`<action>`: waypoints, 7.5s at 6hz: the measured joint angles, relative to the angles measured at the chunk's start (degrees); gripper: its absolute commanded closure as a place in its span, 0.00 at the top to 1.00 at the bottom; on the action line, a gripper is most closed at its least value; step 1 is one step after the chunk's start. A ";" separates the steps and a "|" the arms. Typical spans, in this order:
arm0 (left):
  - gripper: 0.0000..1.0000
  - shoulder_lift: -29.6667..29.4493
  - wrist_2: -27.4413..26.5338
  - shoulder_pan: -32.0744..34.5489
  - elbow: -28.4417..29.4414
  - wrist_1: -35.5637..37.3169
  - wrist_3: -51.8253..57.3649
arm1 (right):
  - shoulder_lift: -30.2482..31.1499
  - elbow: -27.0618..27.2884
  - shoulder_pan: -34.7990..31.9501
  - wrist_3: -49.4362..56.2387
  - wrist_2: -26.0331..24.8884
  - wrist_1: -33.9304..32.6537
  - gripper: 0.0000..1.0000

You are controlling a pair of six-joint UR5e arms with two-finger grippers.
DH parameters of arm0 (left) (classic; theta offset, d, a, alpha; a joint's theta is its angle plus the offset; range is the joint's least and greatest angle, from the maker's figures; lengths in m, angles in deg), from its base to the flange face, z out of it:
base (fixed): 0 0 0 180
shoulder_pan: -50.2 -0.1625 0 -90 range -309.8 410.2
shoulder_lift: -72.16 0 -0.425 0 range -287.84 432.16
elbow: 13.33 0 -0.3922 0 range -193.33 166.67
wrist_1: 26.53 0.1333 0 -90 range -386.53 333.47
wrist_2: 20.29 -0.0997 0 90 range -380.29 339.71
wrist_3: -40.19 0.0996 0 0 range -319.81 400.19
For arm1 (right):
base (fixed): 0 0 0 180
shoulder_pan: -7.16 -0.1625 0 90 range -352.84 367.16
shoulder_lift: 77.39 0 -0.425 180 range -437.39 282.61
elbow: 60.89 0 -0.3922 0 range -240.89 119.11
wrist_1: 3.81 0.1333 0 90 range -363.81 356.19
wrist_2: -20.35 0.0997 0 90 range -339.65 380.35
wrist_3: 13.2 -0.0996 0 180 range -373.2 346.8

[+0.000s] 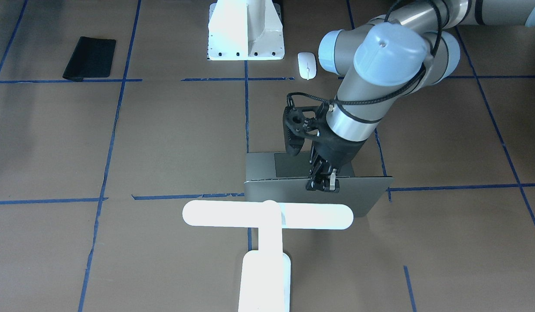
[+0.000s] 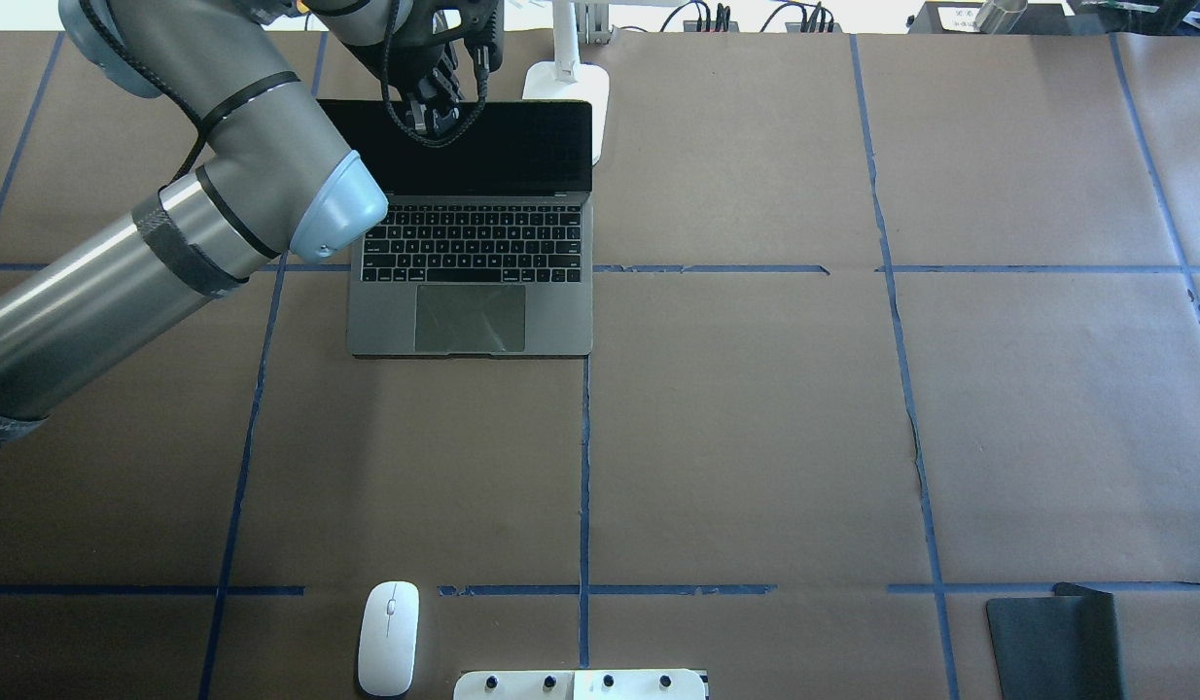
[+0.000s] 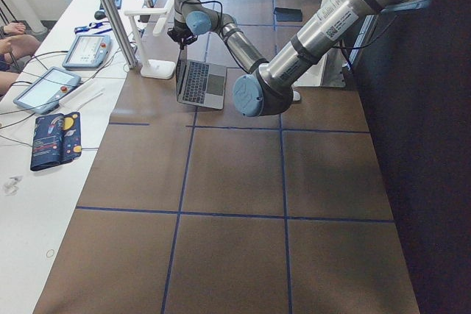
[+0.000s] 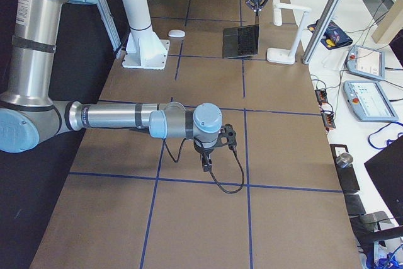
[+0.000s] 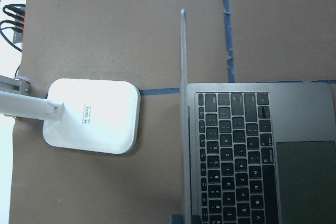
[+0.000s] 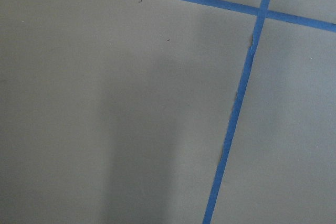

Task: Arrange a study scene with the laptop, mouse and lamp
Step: 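Carry the laptop with the left gripper toward the lamp, then set the open laptop down beside the lamp and release, then withdraw the left gripper while the right gripper reaches for the mouse pad, then grasp the dark mouse pad with the right gripper and carry it beside the laptop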

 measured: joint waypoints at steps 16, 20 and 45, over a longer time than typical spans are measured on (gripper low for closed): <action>1.00 41.70 8.98 -0.53 -40.10 23.07 -59.33 | 7.81 15.29 27.74 -53.65 -8.45 25.90 1.00; 1.00 41.71 6.72 -0.59 -37.98 22.74 -58.85 | 23.47 16.86 53.84 -76.60 -25.83 49.34 1.00; 1.00 41.87 7.14 -0.34 -40.79 22.83 -59.73 | -24.04 -2.78 49.96 -93.46 -38.03 36.10 0.00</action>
